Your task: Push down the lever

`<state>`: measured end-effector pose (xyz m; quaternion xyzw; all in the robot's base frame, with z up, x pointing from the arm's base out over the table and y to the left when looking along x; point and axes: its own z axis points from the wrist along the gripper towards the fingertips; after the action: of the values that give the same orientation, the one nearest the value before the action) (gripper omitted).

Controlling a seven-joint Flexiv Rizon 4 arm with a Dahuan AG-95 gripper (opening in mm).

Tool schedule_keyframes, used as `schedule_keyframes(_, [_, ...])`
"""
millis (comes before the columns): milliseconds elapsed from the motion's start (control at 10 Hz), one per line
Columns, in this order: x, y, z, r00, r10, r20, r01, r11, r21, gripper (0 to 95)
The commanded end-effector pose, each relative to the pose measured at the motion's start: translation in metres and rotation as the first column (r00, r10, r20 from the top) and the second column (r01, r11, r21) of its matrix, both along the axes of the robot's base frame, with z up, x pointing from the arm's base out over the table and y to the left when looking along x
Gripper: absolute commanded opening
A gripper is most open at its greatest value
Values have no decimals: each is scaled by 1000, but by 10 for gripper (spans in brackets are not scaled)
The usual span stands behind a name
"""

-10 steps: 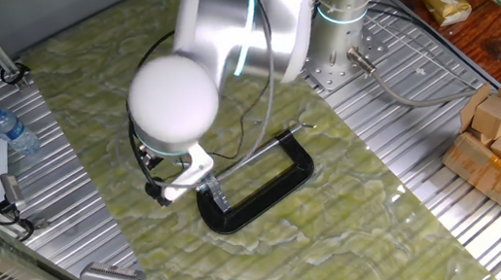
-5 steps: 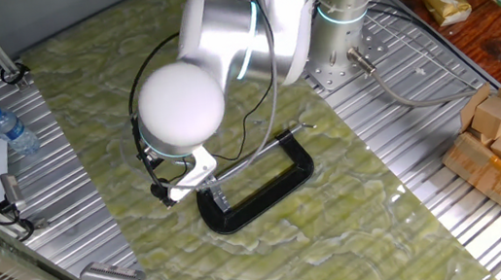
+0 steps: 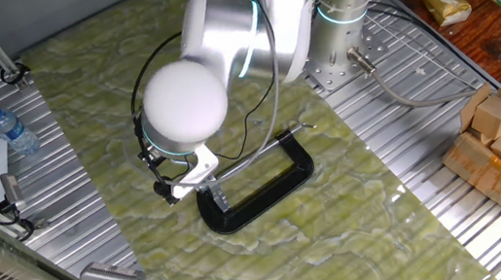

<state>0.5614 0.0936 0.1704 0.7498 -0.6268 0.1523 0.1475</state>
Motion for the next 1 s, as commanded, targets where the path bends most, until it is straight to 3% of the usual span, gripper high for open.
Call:
schedule_keyframes(100, [-1,0,2,1000,-14,2,13,1000,9,0])
schedule_keyframes(500, [3,3,6,997,-73,-2,73,997,-8,0])
schedule_keyframes(1000, [2,4,10,995,-104,12,105,990,-98,0])
